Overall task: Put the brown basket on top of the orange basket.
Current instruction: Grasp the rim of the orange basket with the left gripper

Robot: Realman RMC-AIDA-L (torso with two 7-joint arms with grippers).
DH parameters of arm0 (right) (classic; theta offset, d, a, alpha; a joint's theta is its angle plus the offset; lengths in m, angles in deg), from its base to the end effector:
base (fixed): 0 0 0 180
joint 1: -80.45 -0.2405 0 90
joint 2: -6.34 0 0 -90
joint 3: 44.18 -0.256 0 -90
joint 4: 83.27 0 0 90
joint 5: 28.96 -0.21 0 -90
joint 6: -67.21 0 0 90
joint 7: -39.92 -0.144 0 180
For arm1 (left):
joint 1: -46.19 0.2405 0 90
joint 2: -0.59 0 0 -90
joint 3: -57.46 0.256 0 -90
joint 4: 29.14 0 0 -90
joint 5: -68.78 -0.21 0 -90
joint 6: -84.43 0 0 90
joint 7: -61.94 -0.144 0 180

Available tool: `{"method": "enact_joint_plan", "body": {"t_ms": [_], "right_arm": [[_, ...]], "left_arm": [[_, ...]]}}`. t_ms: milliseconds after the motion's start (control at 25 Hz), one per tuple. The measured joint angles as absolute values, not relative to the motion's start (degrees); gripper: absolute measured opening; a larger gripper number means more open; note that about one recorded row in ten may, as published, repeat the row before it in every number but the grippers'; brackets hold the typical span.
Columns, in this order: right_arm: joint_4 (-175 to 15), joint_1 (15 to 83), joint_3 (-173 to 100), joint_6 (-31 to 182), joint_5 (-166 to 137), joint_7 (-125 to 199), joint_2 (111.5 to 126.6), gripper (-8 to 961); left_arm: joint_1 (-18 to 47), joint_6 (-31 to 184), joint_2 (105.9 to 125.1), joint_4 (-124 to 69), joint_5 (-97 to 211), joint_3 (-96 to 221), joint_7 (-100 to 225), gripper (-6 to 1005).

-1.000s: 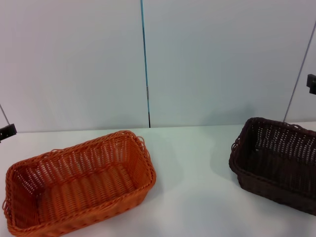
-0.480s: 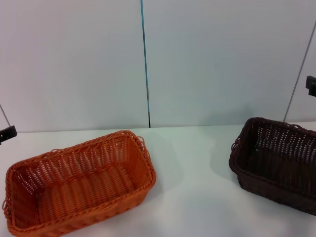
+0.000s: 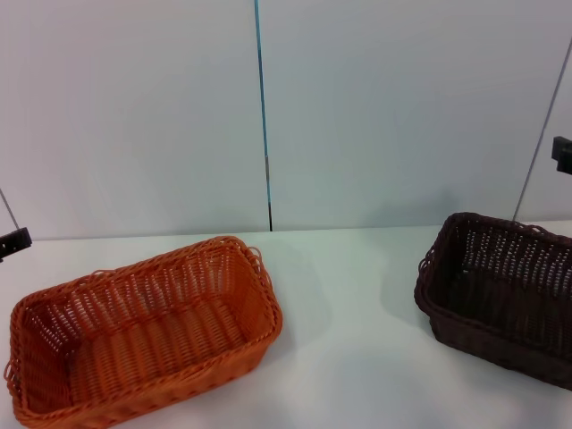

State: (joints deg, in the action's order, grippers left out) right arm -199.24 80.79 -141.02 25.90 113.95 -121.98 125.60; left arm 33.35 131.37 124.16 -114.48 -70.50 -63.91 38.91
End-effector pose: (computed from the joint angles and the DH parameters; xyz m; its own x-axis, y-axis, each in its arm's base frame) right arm 0.1539 0.3229 0.1337 -0.7299 0.2136 0.6494 0.6835 0.2402 0.6892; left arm -0.2807 0.3641 0.1228 0.4162 0.4835 0.7701 0.8662 0.0468 -0.4976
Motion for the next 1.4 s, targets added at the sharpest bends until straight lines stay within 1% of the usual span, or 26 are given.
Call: {"method": "enact_joint_plan", "body": {"t_ms": [1400], "right_arm": [[-198.4,80.5,-140.6,25.7,113.9,-120.2,125.63,927]], "left_arm": [[32.9,134.4,123.95,-113.9,-73.6,-68.4,39.1,877]]}}
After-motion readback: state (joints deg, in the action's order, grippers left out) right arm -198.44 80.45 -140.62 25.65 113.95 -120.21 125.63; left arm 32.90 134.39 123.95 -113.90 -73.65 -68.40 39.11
